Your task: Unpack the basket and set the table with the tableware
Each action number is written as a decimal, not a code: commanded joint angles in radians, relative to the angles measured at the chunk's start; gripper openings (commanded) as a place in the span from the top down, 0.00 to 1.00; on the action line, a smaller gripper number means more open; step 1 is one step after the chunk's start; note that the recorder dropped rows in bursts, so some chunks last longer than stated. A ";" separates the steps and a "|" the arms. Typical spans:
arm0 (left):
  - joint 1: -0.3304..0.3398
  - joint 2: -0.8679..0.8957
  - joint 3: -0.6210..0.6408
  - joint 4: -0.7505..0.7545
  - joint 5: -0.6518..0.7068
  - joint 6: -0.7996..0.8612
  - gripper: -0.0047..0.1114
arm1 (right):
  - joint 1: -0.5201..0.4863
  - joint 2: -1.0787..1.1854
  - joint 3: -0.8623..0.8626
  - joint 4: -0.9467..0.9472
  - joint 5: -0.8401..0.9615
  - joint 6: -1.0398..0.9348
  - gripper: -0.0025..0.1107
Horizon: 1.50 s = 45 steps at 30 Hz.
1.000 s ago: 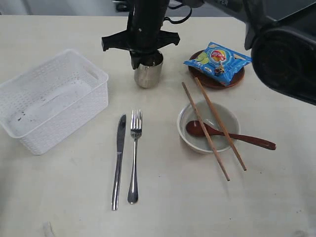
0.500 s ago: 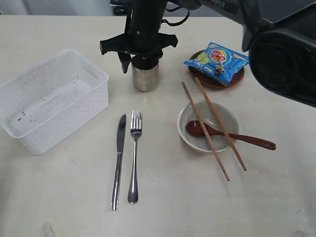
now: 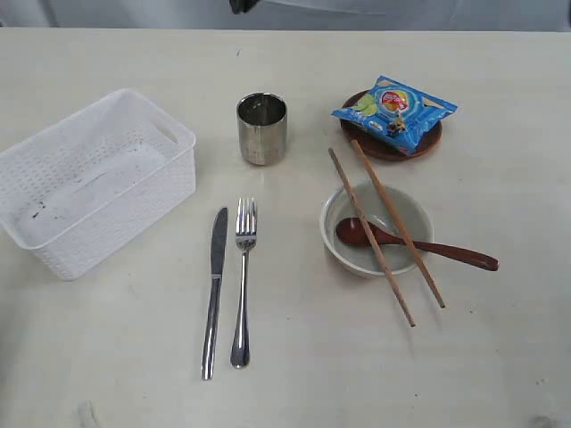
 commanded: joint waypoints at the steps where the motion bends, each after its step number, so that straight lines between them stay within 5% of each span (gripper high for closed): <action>1: 0.004 -0.005 0.003 0.000 -0.007 0.002 0.96 | -0.004 -0.161 0.107 -0.026 0.011 -0.015 0.98; 7: 0.004 -0.005 0.003 0.000 -0.007 0.002 0.96 | -0.004 -0.471 0.381 -0.047 -0.126 -0.011 0.98; 16: 0.004 -0.005 0.003 0.000 -0.007 0.002 0.96 | -0.004 -1.063 0.913 -0.067 -0.575 0.017 0.98; 23: 0.004 -0.005 0.003 0.000 -0.007 0.002 0.96 | -0.004 -1.425 1.200 -0.056 -0.636 0.038 0.98; 32: 0.004 -0.005 0.003 0.000 -0.007 0.002 0.96 | -0.004 -1.761 1.362 -0.033 -0.560 0.071 0.98; 45: 0.004 -0.005 0.003 0.000 -0.007 0.002 0.96 | -0.004 -2.106 1.364 -0.033 -0.524 0.071 0.98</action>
